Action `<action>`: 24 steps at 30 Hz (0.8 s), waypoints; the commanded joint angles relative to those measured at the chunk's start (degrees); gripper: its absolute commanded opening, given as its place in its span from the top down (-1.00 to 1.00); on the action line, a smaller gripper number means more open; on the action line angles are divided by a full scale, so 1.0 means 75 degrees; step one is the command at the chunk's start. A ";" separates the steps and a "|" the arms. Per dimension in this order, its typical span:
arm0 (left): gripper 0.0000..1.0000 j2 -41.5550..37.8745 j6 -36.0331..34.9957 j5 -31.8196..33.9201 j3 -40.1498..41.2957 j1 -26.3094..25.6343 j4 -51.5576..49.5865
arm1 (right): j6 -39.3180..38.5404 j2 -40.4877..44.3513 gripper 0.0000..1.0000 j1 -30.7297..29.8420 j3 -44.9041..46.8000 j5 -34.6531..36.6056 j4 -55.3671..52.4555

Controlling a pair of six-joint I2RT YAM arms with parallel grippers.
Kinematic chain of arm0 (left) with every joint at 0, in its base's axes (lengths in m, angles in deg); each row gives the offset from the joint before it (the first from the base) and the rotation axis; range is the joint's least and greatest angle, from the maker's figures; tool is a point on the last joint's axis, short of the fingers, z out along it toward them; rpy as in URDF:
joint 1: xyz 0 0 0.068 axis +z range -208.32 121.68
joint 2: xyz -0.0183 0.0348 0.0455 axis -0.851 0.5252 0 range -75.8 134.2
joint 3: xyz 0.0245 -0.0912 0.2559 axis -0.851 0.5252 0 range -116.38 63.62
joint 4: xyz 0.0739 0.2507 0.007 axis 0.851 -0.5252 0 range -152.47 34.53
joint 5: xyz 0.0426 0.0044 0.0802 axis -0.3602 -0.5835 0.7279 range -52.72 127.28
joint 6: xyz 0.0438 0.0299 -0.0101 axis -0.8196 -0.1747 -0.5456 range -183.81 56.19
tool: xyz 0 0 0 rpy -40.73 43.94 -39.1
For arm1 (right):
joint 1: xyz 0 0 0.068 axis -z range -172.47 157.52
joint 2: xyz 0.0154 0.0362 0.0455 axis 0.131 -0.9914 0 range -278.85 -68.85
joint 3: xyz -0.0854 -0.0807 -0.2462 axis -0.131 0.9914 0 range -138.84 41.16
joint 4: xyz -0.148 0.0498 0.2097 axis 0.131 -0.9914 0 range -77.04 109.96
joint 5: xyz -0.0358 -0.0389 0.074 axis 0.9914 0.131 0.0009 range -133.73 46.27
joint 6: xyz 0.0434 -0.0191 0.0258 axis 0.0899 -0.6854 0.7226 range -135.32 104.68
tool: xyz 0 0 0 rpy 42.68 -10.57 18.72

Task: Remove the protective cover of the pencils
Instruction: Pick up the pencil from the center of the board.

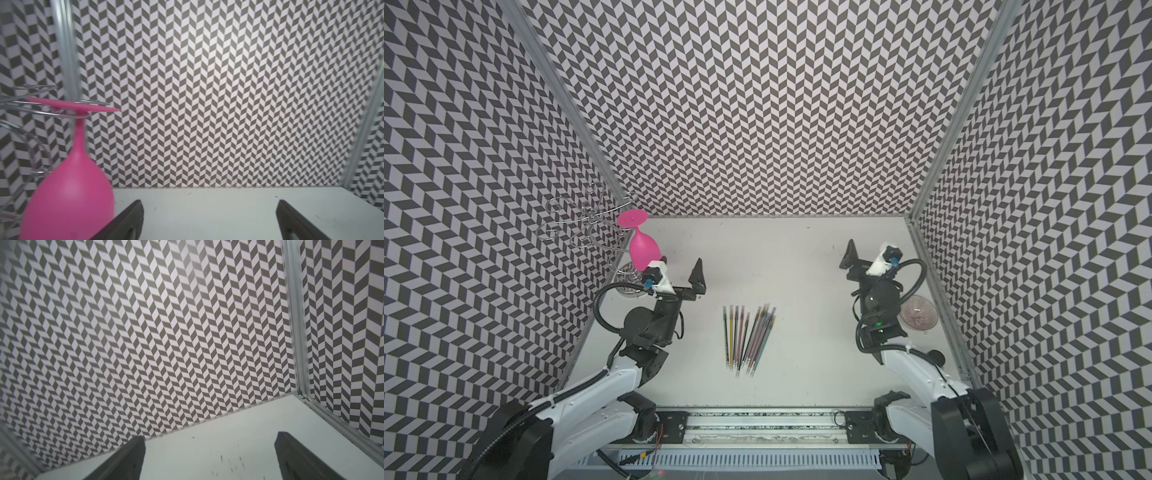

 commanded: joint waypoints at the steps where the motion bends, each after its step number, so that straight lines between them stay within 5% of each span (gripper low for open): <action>1: -0.99 -0.0195 0.0278 0.0216 -0.0072 -0.0913 -0.1383 | 0.1331 0.0324 -0.99 0.0046 -0.0241 -0.0631 -0.2121; 7: -0.99 -0.0238 0.1281 0.0368 0.0384 -0.1320 -0.1522 | 0.1503 0.0373 -0.99 0.0048 -0.0185 -0.4526 -0.2318; 9: -0.99 -0.0284 0.1255 0.0413 0.0608 -0.1273 -0.1338 | 0.1828 0.0143 -0.99 -0.0176 -0.0278 -0.4955 -0.2636; 13: -0.99 -0.0551 0.1572 0.0837 0.0759 -0.1168 -0.1291 | 0.1711 -0.0601 -1.00 -0.1299 -0.0821 -0.4674 -0.4075; 17: -0.99 -0.0474 0.1756 0.0758 0.0616 -0.1156 -0.1472 | 0.1619 -0.1702 -0.80 -0.2531 -0.1593 -0.4009 -0.5183; 24: -0.99 -0.0452 0.1714 0.0188 0.0476 -0.1168 -0.1664 | 0.1806 -0.3527 0.13 -0.3677 -0.3084 -0.2627 -0.6600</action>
